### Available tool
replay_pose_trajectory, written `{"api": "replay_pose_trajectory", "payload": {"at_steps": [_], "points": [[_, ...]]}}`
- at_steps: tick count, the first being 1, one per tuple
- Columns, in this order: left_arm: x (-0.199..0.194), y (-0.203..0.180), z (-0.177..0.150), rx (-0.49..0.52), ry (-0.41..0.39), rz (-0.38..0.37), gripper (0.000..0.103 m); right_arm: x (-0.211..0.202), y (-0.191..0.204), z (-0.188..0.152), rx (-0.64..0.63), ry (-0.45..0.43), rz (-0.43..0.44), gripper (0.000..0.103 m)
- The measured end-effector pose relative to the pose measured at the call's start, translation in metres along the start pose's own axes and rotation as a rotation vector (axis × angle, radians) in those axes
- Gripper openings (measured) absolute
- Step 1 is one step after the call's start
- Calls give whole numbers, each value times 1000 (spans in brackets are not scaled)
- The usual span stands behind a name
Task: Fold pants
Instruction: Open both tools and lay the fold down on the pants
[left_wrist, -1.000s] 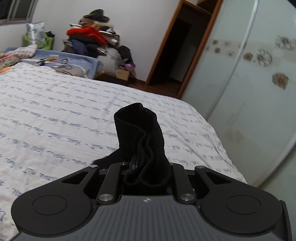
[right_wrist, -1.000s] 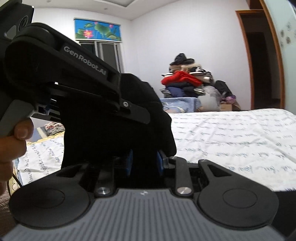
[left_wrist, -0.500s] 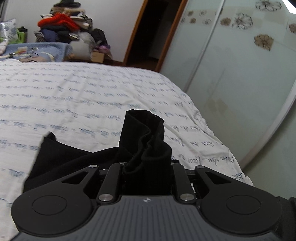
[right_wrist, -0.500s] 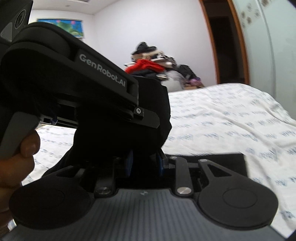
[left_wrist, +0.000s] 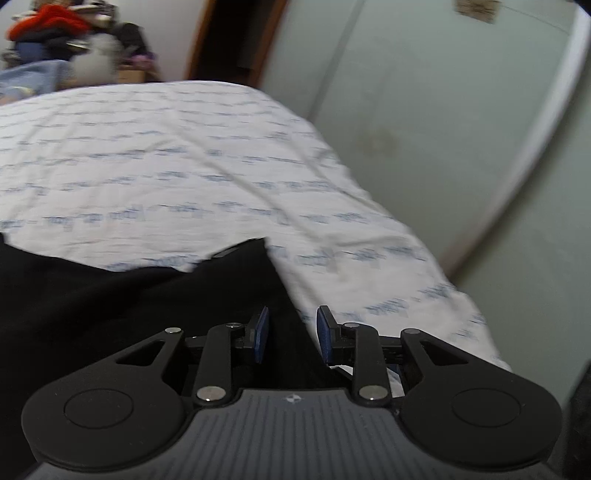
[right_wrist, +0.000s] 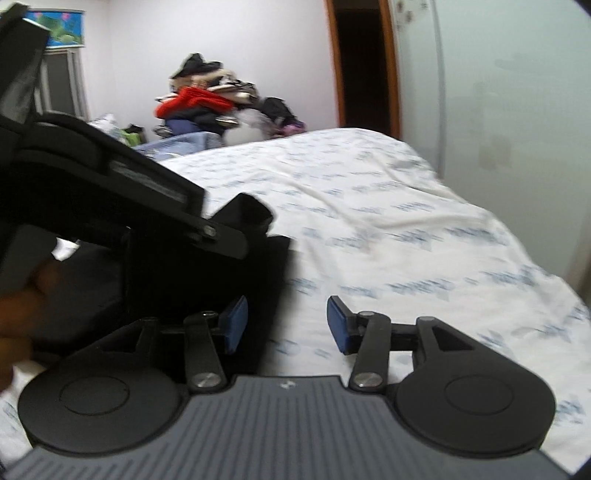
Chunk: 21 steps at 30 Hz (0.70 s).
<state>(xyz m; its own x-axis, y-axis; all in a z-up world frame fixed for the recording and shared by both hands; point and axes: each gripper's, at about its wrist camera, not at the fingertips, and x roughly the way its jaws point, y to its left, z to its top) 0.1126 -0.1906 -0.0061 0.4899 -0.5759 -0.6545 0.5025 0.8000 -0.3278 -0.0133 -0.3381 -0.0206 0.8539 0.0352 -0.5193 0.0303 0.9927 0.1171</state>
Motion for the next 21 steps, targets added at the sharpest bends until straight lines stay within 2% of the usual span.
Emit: {"api": "replay_pose_trajectory", "payload": {"at_steps": [3,5,8,9,10,12,14,15,16,18,21], "points": [[-11,2,2,-17,1,-29,27,-5,-14,-3,16,2,-48,45],[-24,15,7,-41,-13,11,27,-20,-24,-8,31,-19,-79,45],[-43,45,12,-75,-41,150,30,-35,-27,-5,51,-86,-98,45],[-50,56,11,-85,-61,206,38,-33,-22,1,52,-103,-87,45],[-56,66,11,-92,-83,265,55,-38,-18,1,50,-118,-67,45],[-66,84,9,-97,-138,401,75,-40,-8,5,31,-128,2,45],[-70,96,6,-68,-160,528,76,-38,9,9,0,-115,81,45],[-70,101,6,-47,-142,564,76,-32,16,10,-19,-104,113,45],[-66,104,6,-30,-112,572,76,-28,24,10,-35,-87,141,45],[-58,105,1,-7,-56,534,76,-21,33,8,-54,-50,183,45],[-46,95,-12,35,-20,487,76,-19,40,3,-77,-2,189,45]]}}
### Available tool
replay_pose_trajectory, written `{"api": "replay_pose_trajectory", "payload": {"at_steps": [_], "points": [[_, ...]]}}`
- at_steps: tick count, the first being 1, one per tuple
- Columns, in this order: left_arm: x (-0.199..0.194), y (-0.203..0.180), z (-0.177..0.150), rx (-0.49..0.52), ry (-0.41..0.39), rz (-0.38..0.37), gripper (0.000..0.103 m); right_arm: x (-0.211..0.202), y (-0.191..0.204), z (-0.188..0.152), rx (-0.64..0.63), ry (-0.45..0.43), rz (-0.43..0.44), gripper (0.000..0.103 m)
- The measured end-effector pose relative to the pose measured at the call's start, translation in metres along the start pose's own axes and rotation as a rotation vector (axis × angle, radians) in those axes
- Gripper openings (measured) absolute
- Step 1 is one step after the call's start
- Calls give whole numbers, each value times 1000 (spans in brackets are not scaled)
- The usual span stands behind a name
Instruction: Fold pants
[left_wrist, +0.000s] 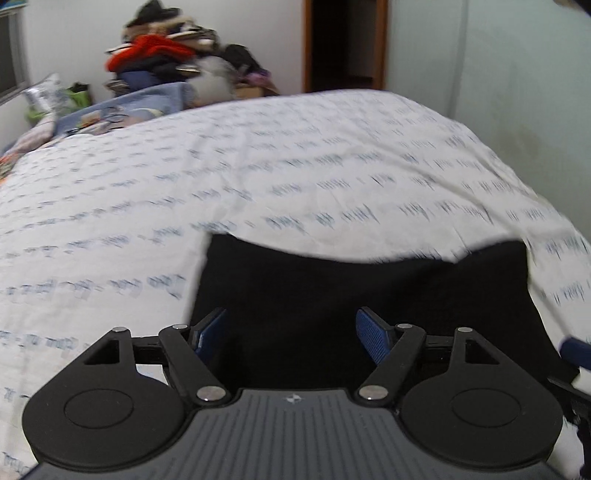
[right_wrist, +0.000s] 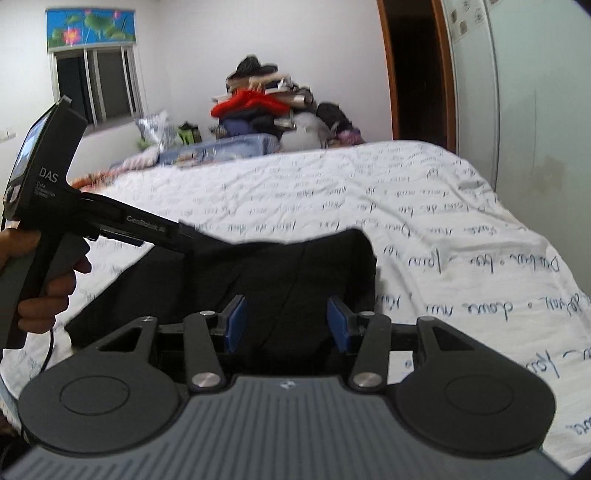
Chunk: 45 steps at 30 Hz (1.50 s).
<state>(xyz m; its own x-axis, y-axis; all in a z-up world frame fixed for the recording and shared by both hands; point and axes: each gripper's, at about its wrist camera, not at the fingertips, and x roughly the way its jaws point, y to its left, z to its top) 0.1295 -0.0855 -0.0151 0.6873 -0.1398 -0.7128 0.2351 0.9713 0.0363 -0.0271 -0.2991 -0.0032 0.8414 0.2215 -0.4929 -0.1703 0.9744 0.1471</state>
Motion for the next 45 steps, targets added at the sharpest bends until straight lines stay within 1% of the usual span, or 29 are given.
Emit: {"api": "replay_pose_trajectory", "payload": {"at_steps": [2,4,7,8,9,10,11,13,15,17,18,19,21,22,23,26,28,30,32,33,34,35,36,37,39,40,41,42,45], "points": [[3,-14,-6,60,0,7,76,1,-3,-4,12,33,-10,45],[4,-26,-11,112,-10,32,76,4,-9,-10,24,57,-9,45],[3,-32,-15,133,-13,43,76,8,-12,-13,63,69,18,46],[4,-31,-14,130,-11,41,76,10,-12,-13,72,64,18,44],[3,-30,-15,124,-8,38,76,8,-10,-13,72,59,12,34],[4,-28,-14,116,-4,31,76,10,-10,-12,65,56,-4,18],[3,-26,-14,109,0,24,76,11,-11,-12,65,57,-21,15],[1,-22,-13,96,2,15,76,8,-13,-12,69,60,-15,9],[-2,-18,-11,78,9,14,76,0,-13,-11,60,51,-30,6],[-4,-14,-10,63,3,-3,76,-10,-15,-10,54,33,-52,6],[-4,-13,-11,68,5,-5,78,-13,-16,-10,53,34,-57,6],[-1,-13,-12,78,13,3,80,-14,-18,-11,48,53,-59,6],[4,-12,-13,87,31,23,80,-3,-20,-16,25,125,-66,8],[2,-10,-13,86,26,22,80,0,-21,-18,29,129,-75,11],[-2,-6,-12,80,10,18,80,-2,-22,-14,37,122,-73,11],[-9,5,3,56,-35,19,80,-10,-25,10,36,22,-104,15],[-5,13,16,36,-44,17,80,-4,-20,28,-18,-13,-116,16],[8,19,27,30,-31,-6,80,16,-12,41,-89,-10,-91,16],[31,23,35,29,26,-8,80,49,-8,47,-117,55,-41,15],[46,26,37,27,53,-4,80,66,-7,47,-135,91,-32,12],[60,29,39,25,73,10,82,84,-7,45,-162,123,-58,12],[72,32,39,19,88,35,82,99,-10,44,-185,144,-108,12],[80,36,40,5,97,46,82,111,-15,42,-195,153,-141,11],[81,42,40,-26,105,31,82,120,-23,42,-169,162,-157,8],[69,51,39,-84,95,0,81,118,-30,47,-116,159,-137,8],[60,53,37,-89,79,1,80,112,-29,48,-126,149,-142,8],[51,52,34,-80,63,10,80,103,-25,48,-146,135,-156,9],[42,50,30,-65,47,23,80,94,-21,47,-160,121,-160,13],[17,40,15,-39,12,36,80,70,-14,39,-173,96,-111,15]]}}
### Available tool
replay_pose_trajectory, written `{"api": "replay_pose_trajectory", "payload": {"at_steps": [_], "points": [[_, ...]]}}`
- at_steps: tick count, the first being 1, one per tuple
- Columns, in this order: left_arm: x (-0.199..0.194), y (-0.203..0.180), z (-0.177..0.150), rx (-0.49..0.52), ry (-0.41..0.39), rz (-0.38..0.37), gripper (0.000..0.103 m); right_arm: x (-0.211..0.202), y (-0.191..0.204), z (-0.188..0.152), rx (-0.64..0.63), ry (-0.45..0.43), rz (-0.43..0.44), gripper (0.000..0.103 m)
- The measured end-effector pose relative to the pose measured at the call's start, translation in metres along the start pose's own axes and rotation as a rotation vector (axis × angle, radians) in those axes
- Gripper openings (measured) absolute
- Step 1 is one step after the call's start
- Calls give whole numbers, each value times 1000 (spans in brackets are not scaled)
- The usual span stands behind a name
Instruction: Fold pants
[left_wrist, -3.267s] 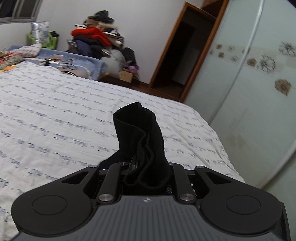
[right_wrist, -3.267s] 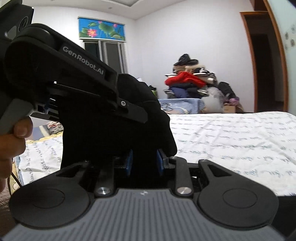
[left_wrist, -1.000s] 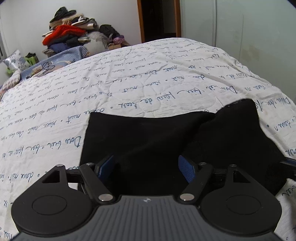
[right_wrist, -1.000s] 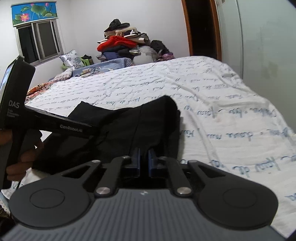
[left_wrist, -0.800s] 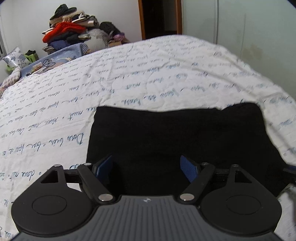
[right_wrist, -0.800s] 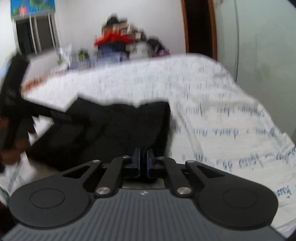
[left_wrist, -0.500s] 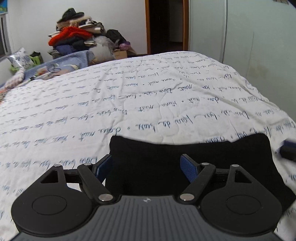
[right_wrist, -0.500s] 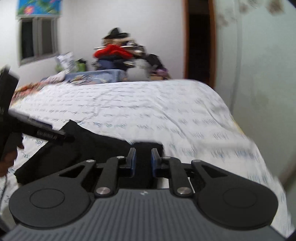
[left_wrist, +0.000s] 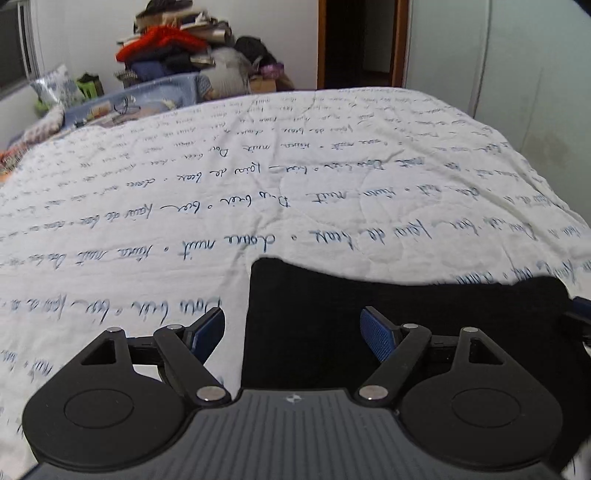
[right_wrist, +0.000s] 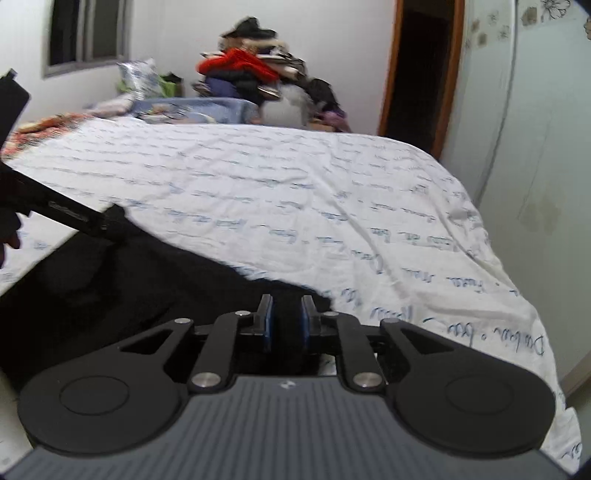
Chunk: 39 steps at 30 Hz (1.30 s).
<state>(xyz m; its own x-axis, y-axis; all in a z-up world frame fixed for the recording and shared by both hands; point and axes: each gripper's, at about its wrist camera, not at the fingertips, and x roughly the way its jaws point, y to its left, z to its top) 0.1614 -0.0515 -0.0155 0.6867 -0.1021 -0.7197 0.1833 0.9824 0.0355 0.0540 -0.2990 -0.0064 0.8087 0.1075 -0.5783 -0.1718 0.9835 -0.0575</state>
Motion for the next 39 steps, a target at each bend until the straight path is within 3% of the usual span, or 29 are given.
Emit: {"api": "replay_pose_trajectory", "payload": {"at_steps": [3,6,9,13,15,18,21,23,25,27,31,34,39], "points": [[-2,-13,-18,69,22,-24,80,4,10,-13,-60,41,-30,19],[-11,-18,-33,132,6,46,80,5,4,-16,-27,38,-70,27],[-42,-7,-47,112,-55,-15,80,-24,18,-11,-73,-28,-125,28],[-50,-5,-76,138,-35,-27,80,-50,39,-26,-89,-31,5,34],[-52,-2,-86,128,-43,-21,80,-42,46,-42,-130,23,-13,35],[-64,3,-80,89,-58,-28,80,-44,44,-49,-93,25,-33,37],[-69,4,-72,57,-87,-22,81,-58,47,-37,-71,-32,-37,39],[-62,0,-70,52,-52,-19,81,-63,49,-33,-56,-56,-7,41],[-50,-4,-72,55,5,-1,80,-57,51,-37,-56,-30,2,41],[-48,-4,-78,35,6,3,81,-43,54,-46,-83,24,-30,44],[-51,-5,-79,23,2,27,83,-50,55,-46,-63,5,-60,50],[-51,-7,-81,12,1,43,84,-59,59,-43,-54,-29,-58,60],[-53,-12,-81,19,-2,71,84,-56,66,-47,-65,-16,-45,64]]}}
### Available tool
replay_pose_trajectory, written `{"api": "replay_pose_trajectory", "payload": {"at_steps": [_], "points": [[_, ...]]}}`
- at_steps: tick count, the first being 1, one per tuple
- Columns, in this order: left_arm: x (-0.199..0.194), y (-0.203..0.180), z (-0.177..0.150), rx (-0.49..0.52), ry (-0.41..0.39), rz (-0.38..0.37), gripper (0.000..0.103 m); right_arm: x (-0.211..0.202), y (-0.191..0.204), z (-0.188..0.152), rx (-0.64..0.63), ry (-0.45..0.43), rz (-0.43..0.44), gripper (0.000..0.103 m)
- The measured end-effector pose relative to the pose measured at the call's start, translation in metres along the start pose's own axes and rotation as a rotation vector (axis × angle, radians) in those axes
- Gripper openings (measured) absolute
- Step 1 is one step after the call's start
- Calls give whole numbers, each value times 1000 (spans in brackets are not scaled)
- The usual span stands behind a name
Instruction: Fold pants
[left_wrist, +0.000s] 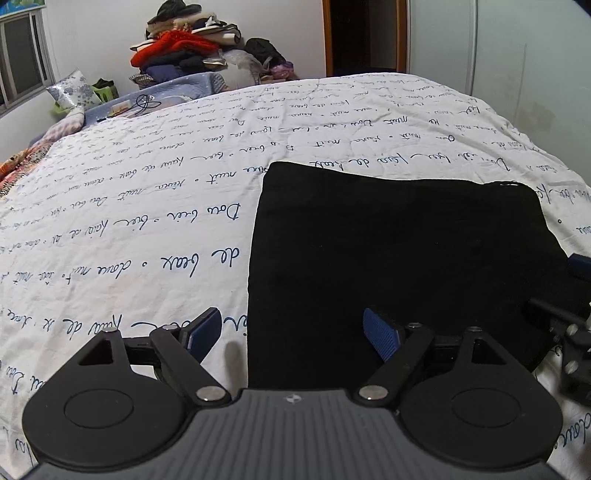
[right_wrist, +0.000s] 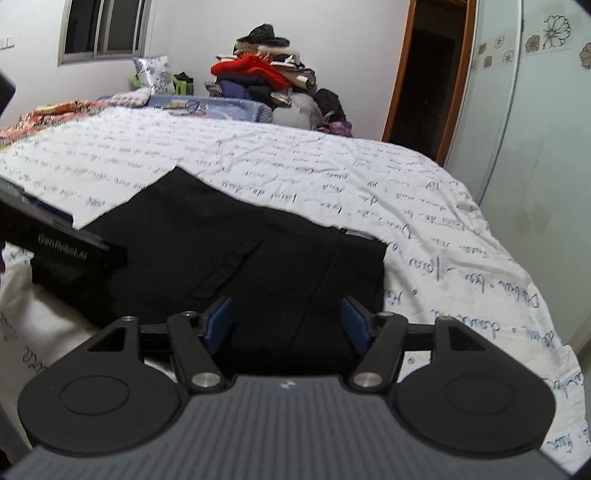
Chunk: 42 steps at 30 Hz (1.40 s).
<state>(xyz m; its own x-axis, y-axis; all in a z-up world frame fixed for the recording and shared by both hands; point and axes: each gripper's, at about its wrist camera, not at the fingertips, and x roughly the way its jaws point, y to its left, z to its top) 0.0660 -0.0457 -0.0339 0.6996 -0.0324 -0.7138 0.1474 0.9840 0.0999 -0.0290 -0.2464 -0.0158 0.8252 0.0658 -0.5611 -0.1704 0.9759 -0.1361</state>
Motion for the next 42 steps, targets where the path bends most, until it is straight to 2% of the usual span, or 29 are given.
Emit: {"api": "replay_pose_trajectory", "payload": {"at_steps": [5,7,10,15,20,24,27,34,38,42], "points": [[-5,-2,0,-5,8,4,84,-3,0,-4,2,12,-24,70],[-8,-2,-1,-12,13,-3,84,-13,0,-3,3,-11,-37,87],[-14,-3,-2,-23,22,-14,84,-31,4,-3,8,-53,-48,102],[-27,-8,-7,-29,32,-10,84,-48,9,-3,90,-62,-32,103],[-41,-10,-14,-37,46,-9,84,-58,14,-8,213,-12,-15,103],[-49,-6,-21,-48,64,-10,84,-65,24,-15,272,48,-33,103],[-54,-1,-27,-60,72,-14,84,-71,34,-18,270,59,-54,103],[-57,12,-40,-67,105,7,84,-73,50,-12,214,76,-38,103],[-54,14,-43,-64,126,37,84,-71,48,-8,222,101,-33,103],[-55,14,-44,-69,127,31,84,-69,43,-8,250,111,-29,103]]}}
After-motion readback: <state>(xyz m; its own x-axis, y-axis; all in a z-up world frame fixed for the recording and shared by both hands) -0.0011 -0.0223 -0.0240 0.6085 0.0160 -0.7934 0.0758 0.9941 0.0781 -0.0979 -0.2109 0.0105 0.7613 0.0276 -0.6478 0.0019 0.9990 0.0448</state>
